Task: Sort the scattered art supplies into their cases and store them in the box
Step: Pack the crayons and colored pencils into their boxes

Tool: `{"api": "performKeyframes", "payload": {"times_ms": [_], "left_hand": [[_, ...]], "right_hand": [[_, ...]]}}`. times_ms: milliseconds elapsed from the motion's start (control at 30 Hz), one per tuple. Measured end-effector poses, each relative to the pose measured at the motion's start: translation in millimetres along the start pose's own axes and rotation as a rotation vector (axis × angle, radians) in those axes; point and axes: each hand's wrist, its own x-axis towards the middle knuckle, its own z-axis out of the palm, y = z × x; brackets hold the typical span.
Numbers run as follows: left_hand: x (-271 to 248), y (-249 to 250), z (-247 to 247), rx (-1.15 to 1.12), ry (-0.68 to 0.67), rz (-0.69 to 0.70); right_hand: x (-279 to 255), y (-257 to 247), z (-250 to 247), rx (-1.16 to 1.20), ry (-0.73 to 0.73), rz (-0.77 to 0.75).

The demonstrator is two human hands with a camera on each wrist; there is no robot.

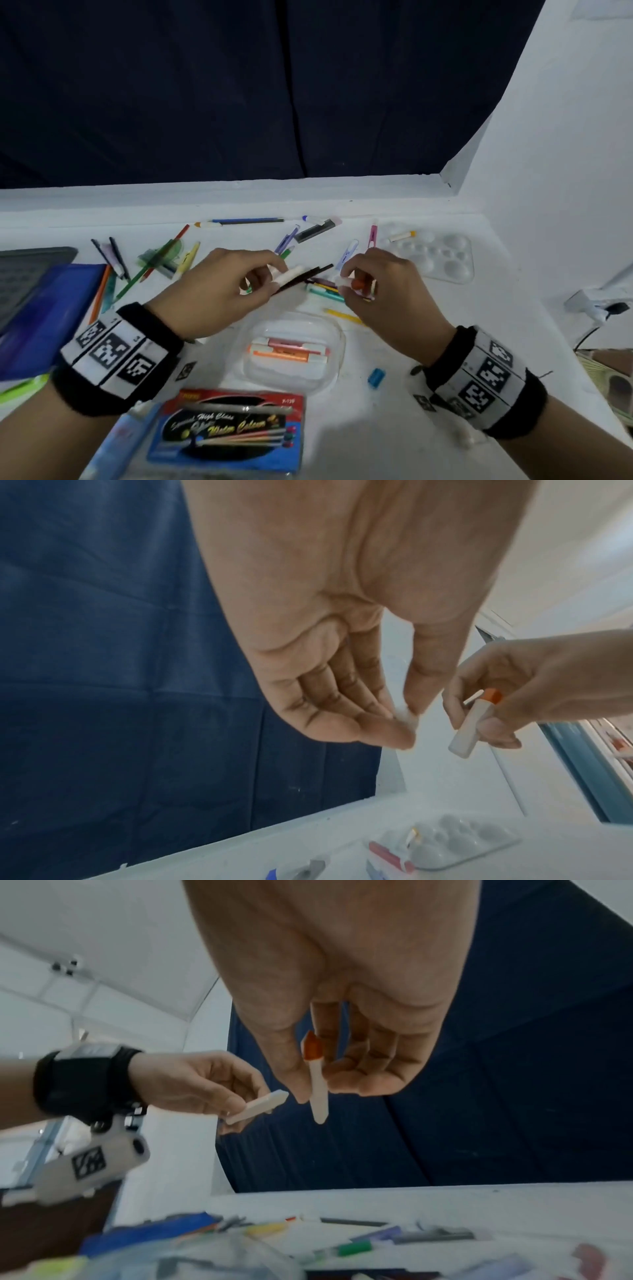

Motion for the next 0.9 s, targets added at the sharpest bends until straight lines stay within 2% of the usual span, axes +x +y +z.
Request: {"api": "performKeyframes", "payload": {"times_ms": [100,167,267,433,667,900], "left_hand": [[-41,-1,-2,-0.118,0.111,0.013],[-68,-5,-2,-0.179,0.123,0.018],[-108,-17,4,-0.2,0.041,0.029],[-166,-36,27,-0.225,-0.181,0.025],[-201,-37,57,-0.258,-0.344,0.024],[-200,-28,82,-0.046,-0.386,0.039]], "right_hand": [[-11,-28,6,0.117,0.006,0.039],[-20,-46,10,0.177,-0.034,0.064],[-37,-67,17,0.254,-0.148,0.118],[-74,-88,44,0.25,-0.377,0.143],[-116,-108,82,0.172,-0.679,0.27],[-129,-114,104,0.114,-0.69,0.348]]}}
